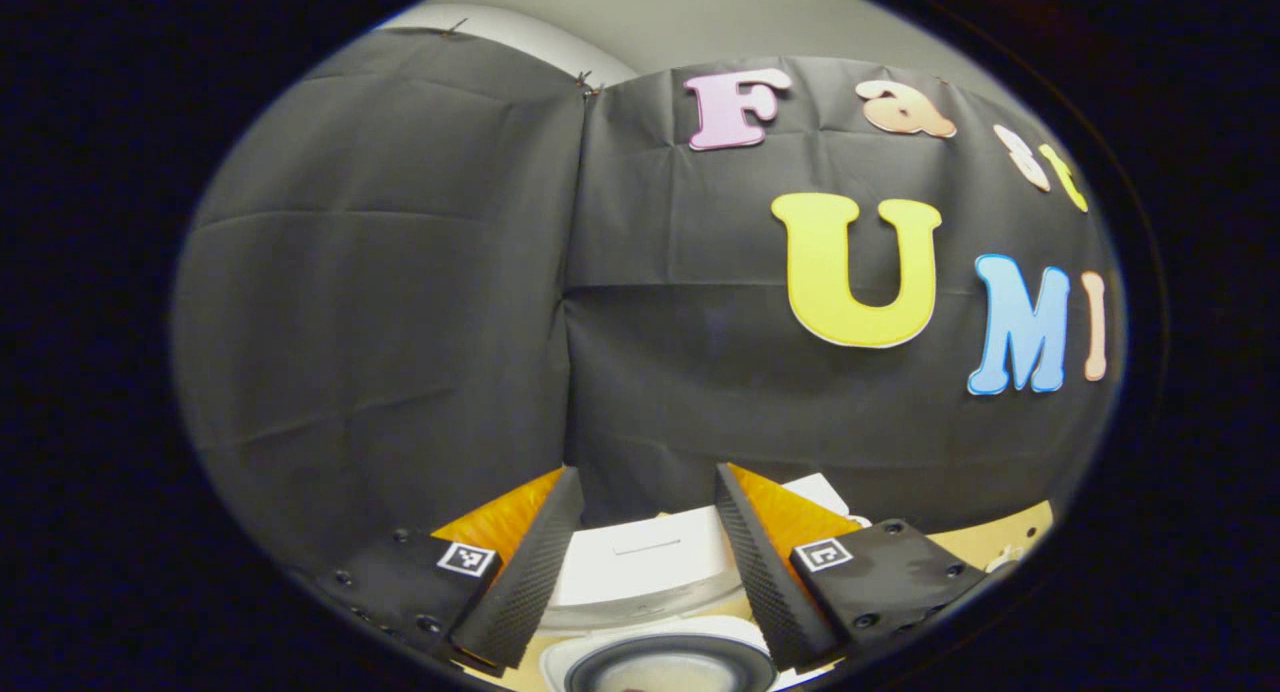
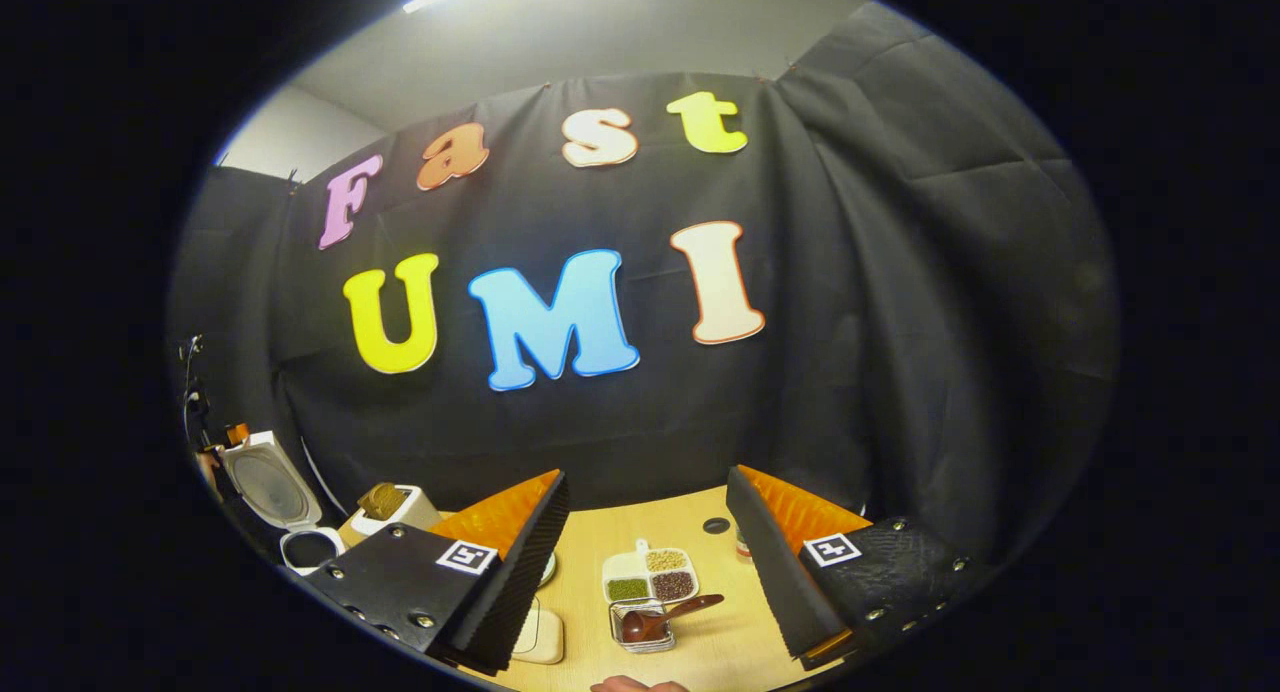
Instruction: Close the left gripper, press the button to open the rice cooker; take a wooden spoon from the chopstick holder with the right hand, scoop a spoonful of rice and pour it into the rice cooker, then put the wooden spoon back into the chopstick holder.
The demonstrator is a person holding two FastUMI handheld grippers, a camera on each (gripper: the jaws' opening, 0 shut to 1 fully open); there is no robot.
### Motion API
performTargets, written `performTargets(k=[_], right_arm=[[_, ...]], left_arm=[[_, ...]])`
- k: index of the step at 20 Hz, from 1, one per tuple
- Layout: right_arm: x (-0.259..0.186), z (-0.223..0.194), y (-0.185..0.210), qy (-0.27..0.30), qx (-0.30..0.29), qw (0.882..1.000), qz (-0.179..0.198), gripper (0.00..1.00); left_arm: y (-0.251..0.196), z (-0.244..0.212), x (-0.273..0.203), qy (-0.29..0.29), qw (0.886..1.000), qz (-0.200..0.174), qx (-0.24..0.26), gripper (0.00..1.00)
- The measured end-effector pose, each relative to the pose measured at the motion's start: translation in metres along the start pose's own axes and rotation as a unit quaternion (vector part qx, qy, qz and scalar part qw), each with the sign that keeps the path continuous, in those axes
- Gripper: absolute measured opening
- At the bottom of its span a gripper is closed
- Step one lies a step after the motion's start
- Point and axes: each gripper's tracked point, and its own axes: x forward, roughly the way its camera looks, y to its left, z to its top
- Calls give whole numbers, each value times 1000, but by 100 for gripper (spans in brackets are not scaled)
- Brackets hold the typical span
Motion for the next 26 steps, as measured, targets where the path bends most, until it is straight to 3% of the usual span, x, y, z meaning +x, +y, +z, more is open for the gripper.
performTargets(k=[3,7,9,12,13,17,18,20,21,26], right_arm=[[6,21,34,-19,-14,999,44,96],[10,10,61,-16,-26,996,86,96],[5,6,64,-8,-18,995,93,96],[0,0,55,-7,-18,996,92,96],[0,-6,50,1,-16,996,89,96],[-5,-13,35,17,-3,996,82,96],[-7,-12,34,17,-3,996,84,96],[-9,-15,36,22,-14,996,87,96],[-9,-15,38,25,-20,995,89,96],[-14,-7,55,16,-33,993,111,96]], left_arm=[[-11,-11,-31,-6,1000,-5,-2,90],[-27,-33,-72,-22,1000,-8,3,89],[-34,-48,-91,-24,1000,-6,6,96],[-44,-70,-112,-22,1000,-1,4,89],[-51,-80,-120,-21,1000,2,8,96],[-59,-110,-143,-17,1000,8,15,89],[-60,-117,-147,-12,1000,9,10,93],[-64,-131,-153,-3,1000,12,1,96],[-67,-137,-155,2,1000,13,-4,89],[-66,-158,-165,21,1000,19,-14,91]])
